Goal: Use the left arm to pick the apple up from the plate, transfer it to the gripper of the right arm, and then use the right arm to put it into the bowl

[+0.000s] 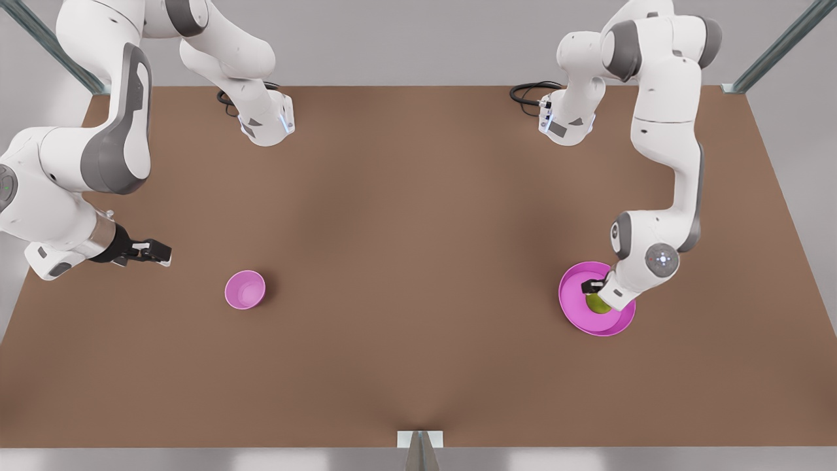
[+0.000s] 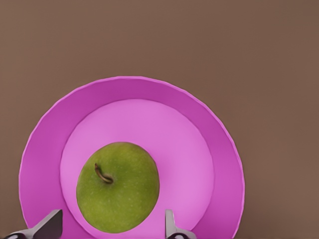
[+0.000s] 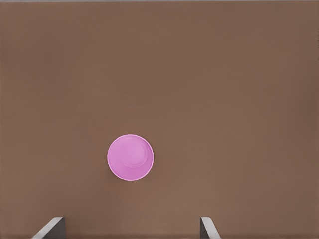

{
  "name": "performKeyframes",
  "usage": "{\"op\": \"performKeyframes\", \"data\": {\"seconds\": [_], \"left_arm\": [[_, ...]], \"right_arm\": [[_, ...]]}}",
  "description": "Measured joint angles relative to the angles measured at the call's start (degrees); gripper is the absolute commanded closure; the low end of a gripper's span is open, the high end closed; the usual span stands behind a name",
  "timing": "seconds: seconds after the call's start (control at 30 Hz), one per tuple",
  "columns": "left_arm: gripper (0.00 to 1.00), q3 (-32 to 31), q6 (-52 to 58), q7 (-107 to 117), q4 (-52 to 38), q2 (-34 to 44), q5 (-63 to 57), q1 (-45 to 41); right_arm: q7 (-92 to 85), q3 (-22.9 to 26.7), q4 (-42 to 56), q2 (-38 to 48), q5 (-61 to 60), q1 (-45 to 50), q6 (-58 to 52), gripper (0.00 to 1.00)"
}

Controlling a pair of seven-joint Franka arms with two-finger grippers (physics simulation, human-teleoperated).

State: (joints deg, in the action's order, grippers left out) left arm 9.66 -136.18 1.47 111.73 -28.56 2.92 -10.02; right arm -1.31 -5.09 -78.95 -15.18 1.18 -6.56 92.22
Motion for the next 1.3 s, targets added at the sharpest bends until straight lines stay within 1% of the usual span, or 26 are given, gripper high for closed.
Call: {"op": "performKeyframes", "data": {"seconds": [0.6,0.67,0.7,0.8,0.87,1.17,1.3], "left_arm": [[0.00,0.0,-6.4,0.9,-1.0,-4.9,0.2,0.3],[0.03,0.0,-7.1,1.0,-1.0,-5.3,0.2,0.6],[0.07,0.0,-7.4,1.0,-1.0,-5.4,0.2,0.7],[0.15,0.0,-8.1,1.2,-1.0,-5.5,0.1,0.7],[0.17,0.0,-8.4,1.3,-1.0,-5.5,0.0,0.7],[0.17,0.0,-9.6,2.1,-1.0,-6.2,-0.1,0.6],[0.19,-0.2,-9.1,2.5,-1.3,-2.8,-0.2,0.1]], "right_arm": [[-0.4,0.0,0.0,-0.3,0.0,-0.5,0.0,0.00],[-0.5,0.0,0.0,-0.3,0.0,-0.5,0.0,0.00],[-0.5,0.0,0.0,-0.3,0.0,-0.5,0.0,0.00],[-0.6,0.0,0.0,-0.3,0.0,-0.6,0.0,0.00],[-0.7,0.0,0.0,-0.4,0.0,-0.8,0.0,0.00],[-1.2,0.0,0.0,-0.6,-0.1,-1.0,0.0,0.00],[-1.3,0.0,0.0,-0.6,-0.1,-1.0,0.0,0.00]]}}
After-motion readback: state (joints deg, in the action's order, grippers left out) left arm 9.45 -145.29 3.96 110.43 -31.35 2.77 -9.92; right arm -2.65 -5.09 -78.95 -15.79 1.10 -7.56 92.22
